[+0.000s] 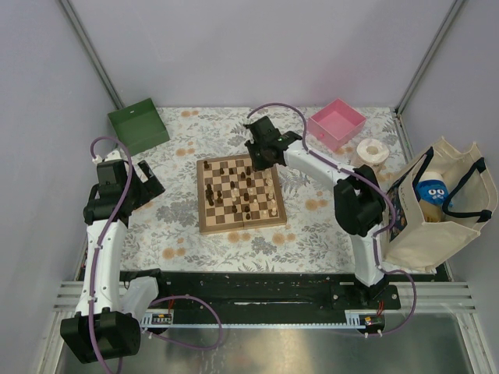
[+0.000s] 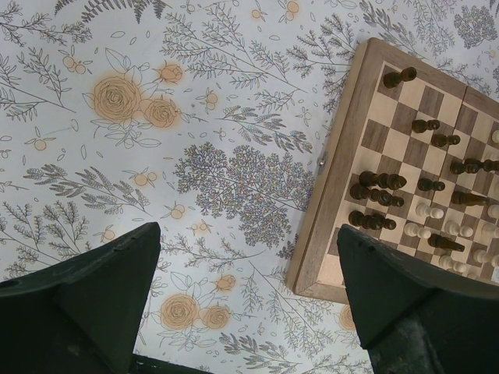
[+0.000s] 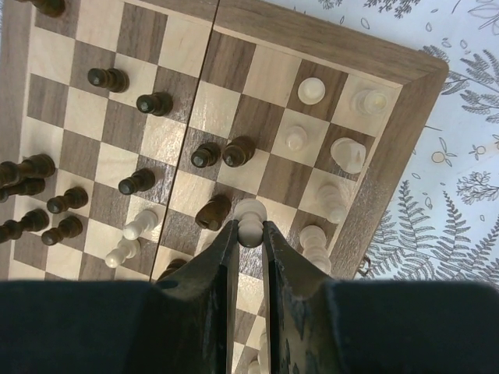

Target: Set up the chess pieces on the board

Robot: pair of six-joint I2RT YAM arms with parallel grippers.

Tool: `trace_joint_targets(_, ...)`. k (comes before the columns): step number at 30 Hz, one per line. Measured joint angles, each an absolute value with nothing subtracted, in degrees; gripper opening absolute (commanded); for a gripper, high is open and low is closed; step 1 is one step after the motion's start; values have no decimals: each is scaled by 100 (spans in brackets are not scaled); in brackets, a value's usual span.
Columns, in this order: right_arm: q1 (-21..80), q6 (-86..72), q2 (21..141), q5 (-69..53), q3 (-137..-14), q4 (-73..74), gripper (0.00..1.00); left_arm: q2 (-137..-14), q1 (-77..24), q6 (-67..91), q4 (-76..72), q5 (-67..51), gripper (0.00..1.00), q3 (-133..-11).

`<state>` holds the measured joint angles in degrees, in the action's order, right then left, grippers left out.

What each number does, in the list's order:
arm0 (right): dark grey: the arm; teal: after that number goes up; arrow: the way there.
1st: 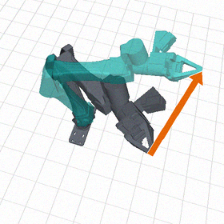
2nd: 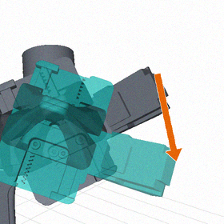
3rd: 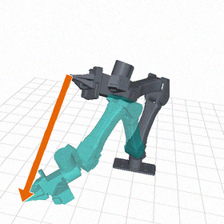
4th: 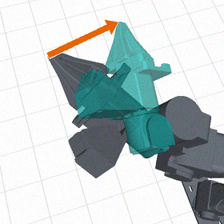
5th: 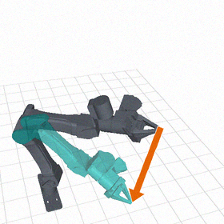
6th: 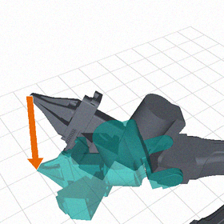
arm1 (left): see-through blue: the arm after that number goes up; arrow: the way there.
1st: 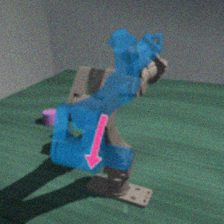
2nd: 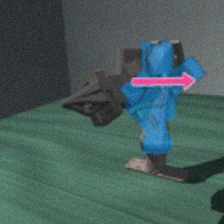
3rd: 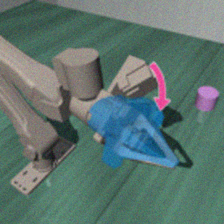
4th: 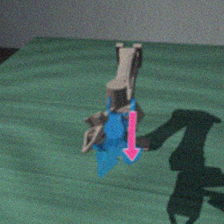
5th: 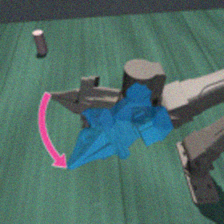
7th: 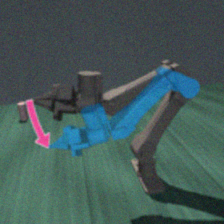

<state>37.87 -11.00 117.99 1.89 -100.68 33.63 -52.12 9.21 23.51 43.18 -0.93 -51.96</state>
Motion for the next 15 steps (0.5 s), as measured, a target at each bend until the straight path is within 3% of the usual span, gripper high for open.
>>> trace_joint_targets(15, 3778, -1140, 12376, 123, -10210, 3328, 17, -5212, 921, 2351, 4318, -97, 99, -5196)
